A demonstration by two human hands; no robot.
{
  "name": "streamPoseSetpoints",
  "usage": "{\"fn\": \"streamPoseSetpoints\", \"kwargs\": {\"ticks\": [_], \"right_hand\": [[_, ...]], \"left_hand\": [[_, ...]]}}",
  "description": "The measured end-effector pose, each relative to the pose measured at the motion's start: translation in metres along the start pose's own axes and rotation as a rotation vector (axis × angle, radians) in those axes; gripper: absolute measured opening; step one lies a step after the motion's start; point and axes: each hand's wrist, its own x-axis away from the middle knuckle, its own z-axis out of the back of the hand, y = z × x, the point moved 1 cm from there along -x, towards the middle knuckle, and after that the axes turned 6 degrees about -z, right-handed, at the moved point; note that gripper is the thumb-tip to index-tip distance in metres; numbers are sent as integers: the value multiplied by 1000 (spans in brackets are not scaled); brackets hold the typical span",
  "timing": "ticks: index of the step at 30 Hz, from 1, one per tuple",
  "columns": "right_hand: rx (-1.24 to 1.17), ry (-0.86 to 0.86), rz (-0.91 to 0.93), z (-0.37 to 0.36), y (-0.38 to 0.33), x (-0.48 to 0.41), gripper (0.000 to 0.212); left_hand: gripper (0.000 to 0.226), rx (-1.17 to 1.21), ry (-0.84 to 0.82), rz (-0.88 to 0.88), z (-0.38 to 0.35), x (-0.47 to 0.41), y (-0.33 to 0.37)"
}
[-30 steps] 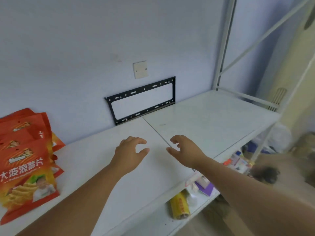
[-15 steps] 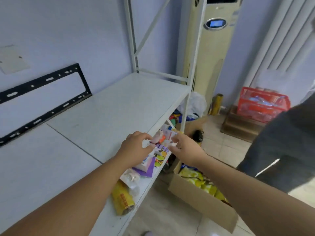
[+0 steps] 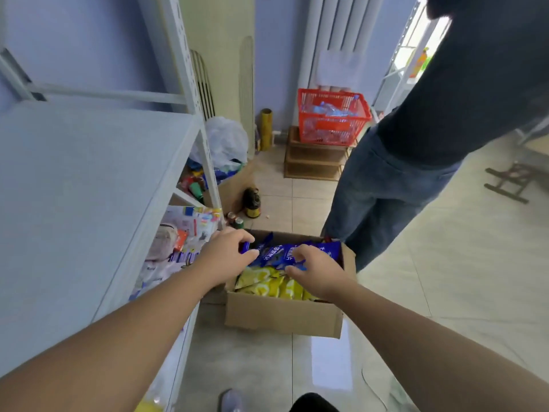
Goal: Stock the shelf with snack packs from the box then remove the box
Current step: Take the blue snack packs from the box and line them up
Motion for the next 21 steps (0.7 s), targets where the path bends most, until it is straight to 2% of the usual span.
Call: {"fn": "streamPoseSetpoints", "kwargs": {"ticks": [8, 12, 17, 21], "right_hand": [[-57, -55, -226, 5, 101, -46, 33], [-31, -103, -270, 1, 144, -77, 18], [-73, -145, -396, -25, 192, -109, 33], [-107, -184, -483, -57, 226, -132, 32]], "left_hand": [[36, 19, -191, 15, -71, -76, 21], [35, -6, -251, 63, -110, -98, 22], [36, -21, -314, 85, -163, -121, 5], [35, -26, -385, 120, -209, -136, -17]]}}
